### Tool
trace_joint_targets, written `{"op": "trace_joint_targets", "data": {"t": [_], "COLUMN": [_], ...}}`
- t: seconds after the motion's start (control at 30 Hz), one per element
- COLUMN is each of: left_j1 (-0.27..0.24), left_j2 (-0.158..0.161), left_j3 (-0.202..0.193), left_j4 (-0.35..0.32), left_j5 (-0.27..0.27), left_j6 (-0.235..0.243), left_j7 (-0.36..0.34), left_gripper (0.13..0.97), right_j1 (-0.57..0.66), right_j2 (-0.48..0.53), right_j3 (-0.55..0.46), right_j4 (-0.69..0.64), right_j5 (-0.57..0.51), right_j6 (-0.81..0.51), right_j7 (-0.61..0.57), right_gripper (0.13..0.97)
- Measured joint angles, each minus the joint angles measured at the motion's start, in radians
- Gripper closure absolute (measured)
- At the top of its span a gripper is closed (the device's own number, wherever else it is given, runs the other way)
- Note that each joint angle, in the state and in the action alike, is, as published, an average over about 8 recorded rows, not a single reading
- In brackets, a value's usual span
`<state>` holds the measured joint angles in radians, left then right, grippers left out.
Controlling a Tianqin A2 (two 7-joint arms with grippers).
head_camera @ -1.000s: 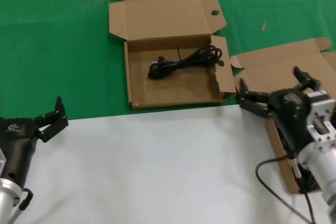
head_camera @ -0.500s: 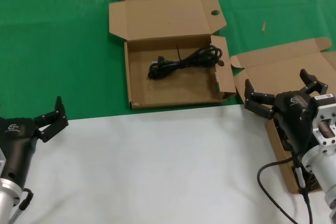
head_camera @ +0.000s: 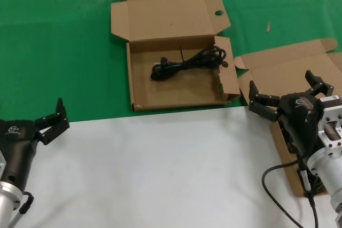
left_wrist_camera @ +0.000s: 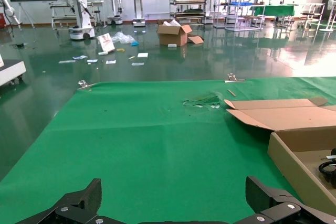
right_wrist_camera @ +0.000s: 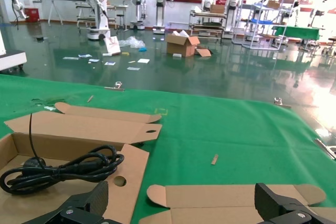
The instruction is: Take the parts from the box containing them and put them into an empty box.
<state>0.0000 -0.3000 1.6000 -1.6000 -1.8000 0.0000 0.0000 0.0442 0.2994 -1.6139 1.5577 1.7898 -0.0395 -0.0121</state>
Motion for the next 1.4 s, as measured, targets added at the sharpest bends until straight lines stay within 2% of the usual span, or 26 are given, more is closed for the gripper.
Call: {"op": "trace_joint_targets", "data": {"t": [1.4], "left_j1": [0.000], "left_j2": [0.000], "left_j3": [0.000], "left_j4": [0.000], "left_j5": [0.000], "left_j6": [0.000], "left_j7": [0.000], "left_gripper": [0.132], "right_j1": [0.000], "right_j2": [0.000], "right_j3": [0.000], "right_j4": [0.000], "right_j5": [0.000], "right_j6": [0.000], "right_j7": [0.000], "right_gripper": [0.129]}}
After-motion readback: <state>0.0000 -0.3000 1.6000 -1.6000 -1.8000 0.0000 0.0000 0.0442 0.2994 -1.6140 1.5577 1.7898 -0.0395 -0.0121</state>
